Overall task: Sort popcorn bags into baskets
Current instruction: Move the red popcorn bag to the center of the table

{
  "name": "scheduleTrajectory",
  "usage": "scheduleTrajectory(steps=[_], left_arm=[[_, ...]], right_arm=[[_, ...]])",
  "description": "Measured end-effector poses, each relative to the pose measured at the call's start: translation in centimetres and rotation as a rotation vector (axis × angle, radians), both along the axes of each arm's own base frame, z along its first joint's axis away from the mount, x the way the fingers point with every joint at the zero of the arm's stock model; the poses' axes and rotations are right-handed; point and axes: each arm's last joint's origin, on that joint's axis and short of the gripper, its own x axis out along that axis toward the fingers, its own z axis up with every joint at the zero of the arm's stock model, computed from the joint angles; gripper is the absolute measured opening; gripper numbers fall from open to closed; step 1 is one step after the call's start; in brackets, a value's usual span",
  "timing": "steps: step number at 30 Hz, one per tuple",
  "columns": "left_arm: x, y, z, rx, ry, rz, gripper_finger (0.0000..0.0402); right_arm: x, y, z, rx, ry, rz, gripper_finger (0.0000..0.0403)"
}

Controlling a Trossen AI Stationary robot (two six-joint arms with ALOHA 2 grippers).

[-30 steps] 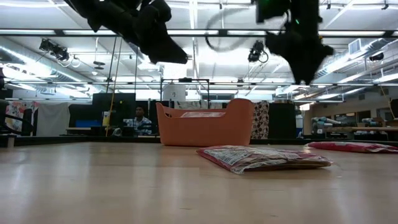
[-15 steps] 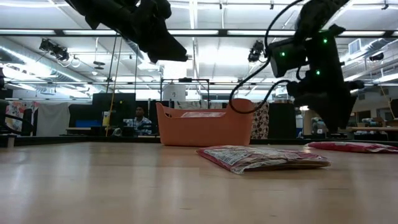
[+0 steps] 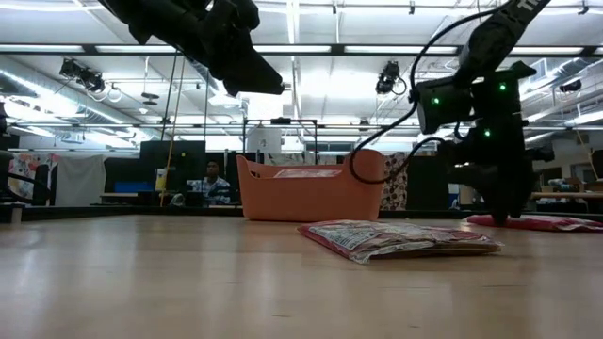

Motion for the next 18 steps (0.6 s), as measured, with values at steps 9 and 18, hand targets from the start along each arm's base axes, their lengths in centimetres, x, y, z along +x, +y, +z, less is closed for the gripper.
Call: scheduleTrajectory(steps=[9, 18], left_arm=[[-0.01, 0.00, 0.00, -0.001, 0.000, 0.000, 0.0155], [-0.07, -0.11, -0.15, -0.004, 0.019, -0.003, 0.0155]], right_arm=[[-0.65, 0.20, -0.89, -0.026, 0.014, 0.022, 0.0160], [-0.12, 0.42, -0.78, -0.024, -0.010, 0.082, 0.0018]])
